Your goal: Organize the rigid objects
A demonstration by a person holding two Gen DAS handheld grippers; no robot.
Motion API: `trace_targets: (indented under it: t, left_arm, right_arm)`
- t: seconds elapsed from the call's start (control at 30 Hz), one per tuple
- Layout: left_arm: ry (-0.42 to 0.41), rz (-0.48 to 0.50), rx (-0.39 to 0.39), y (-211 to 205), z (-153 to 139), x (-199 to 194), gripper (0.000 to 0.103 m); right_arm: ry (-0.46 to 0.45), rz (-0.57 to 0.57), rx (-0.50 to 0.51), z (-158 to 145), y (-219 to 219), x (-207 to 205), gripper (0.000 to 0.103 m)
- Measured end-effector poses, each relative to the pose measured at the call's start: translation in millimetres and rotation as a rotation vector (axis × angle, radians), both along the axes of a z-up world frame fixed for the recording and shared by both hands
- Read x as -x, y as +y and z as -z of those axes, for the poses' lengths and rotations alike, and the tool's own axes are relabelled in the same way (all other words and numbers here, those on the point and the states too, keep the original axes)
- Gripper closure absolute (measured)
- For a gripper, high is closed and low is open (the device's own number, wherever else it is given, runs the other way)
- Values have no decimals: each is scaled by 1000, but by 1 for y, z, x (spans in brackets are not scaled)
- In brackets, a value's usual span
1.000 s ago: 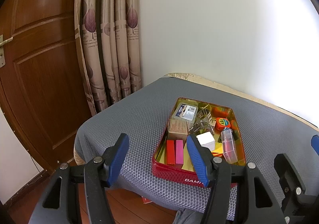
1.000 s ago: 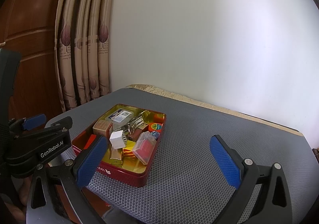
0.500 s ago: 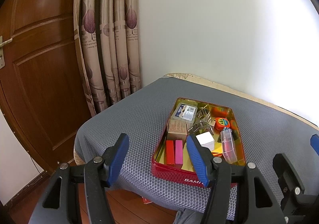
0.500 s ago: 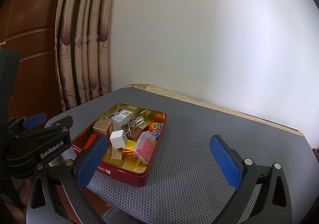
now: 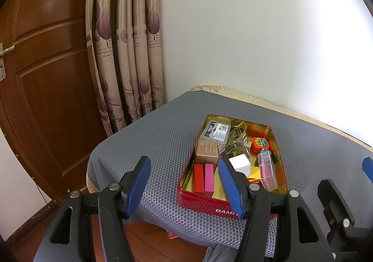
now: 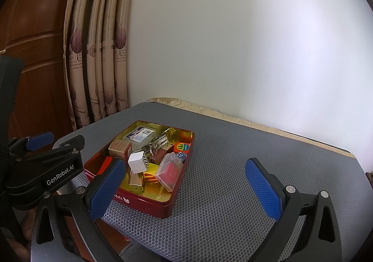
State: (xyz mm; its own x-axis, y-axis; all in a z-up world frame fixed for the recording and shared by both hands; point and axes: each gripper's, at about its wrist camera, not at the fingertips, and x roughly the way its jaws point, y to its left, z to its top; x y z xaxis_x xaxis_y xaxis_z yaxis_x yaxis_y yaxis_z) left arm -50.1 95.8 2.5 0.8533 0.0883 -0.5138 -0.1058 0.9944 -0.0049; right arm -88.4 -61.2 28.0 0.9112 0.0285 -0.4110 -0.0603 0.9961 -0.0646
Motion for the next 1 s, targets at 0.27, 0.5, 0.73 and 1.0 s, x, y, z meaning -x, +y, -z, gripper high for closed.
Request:
trace_targets:
  t: [0.27, 0.5, 0.73, 1.0]
  left_arm:
    - [5, -1, 1, 0, 0, -1, 41]
    - [-25, -5, -37, 1, -6, 4, 41]
    - [-55, -15, -53, 10, -11, 5, 39]
    - [-45, -21, -44, 16, -10, 2, 38]
  right_arm:
    - [3, 1, 1, 0, 1, -1, 1]
    - [9, -5, -20, -4, 4, -12, 1]
    - [-2, -17, -5, -8, 15, -16, 1]
    - [-15, -20, 18, -7, 19, -17, 1]
